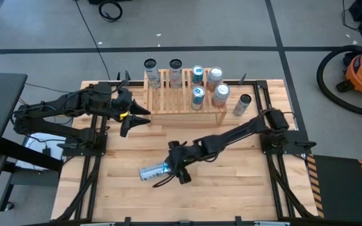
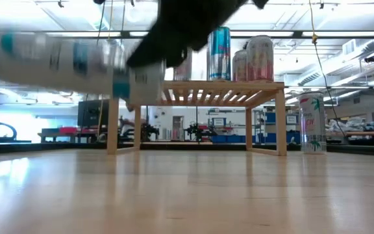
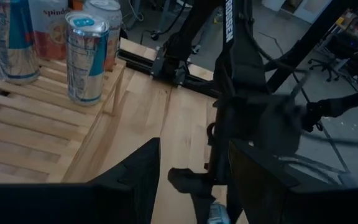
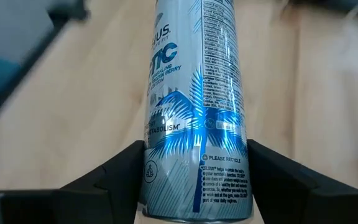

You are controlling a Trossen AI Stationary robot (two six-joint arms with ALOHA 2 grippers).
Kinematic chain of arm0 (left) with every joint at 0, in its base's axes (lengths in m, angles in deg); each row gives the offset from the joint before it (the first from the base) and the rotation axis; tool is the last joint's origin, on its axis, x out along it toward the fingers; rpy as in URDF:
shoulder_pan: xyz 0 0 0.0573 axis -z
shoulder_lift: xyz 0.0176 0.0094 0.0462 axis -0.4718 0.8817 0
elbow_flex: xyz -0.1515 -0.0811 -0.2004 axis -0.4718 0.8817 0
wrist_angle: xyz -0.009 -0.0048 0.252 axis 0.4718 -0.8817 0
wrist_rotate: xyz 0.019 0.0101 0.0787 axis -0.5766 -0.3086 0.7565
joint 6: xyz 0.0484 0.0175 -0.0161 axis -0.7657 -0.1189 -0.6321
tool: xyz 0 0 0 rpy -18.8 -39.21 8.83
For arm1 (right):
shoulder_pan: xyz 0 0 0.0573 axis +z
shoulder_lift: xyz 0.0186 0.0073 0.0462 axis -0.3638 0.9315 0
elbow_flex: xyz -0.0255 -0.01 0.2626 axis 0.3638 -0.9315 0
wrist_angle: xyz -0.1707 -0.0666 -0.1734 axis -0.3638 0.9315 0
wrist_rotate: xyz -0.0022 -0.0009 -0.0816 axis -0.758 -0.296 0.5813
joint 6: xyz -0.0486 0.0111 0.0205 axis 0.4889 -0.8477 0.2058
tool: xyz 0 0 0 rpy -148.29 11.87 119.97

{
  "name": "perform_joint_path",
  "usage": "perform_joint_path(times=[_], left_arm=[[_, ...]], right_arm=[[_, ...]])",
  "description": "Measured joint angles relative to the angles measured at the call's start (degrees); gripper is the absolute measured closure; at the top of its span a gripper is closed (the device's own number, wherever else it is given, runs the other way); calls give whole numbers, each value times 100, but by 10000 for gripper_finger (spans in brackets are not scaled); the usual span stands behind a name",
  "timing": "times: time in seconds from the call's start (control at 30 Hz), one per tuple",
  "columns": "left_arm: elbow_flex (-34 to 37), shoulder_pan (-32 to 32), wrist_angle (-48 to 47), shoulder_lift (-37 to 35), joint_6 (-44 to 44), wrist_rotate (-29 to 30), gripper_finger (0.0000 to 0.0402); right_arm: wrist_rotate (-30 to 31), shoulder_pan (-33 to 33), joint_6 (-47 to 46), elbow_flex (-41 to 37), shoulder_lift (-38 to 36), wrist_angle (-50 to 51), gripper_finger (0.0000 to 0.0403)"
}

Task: Place canned beverage on shelf
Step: Put the white-blue soda can on the shelf aligned with the other white-blue soda

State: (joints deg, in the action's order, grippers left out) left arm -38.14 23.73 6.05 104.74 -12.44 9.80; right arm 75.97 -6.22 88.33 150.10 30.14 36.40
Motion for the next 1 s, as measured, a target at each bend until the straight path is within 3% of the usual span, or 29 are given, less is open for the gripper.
perform_joint_path(times=[0.3, 0.57, 0.87, 1.0], left_arm=[[0, 0, 526, 2, -353, 9, 212], [0, 0, 1306, 2, -653, 18, 212], [0, -2, 1475, 4, -674, 935, 212], [0, -2, 1473, 5, -668, 1036, 212]], right_arm=[[403, 14, 19, 22, -1244, -11, 151], [1182, 129, 457, 33, -2198, -36, 151], [1708, 294, 949, 33, -2608, -98, 151], [1794, 359, 1154, 33, -2685, -180, 151]])
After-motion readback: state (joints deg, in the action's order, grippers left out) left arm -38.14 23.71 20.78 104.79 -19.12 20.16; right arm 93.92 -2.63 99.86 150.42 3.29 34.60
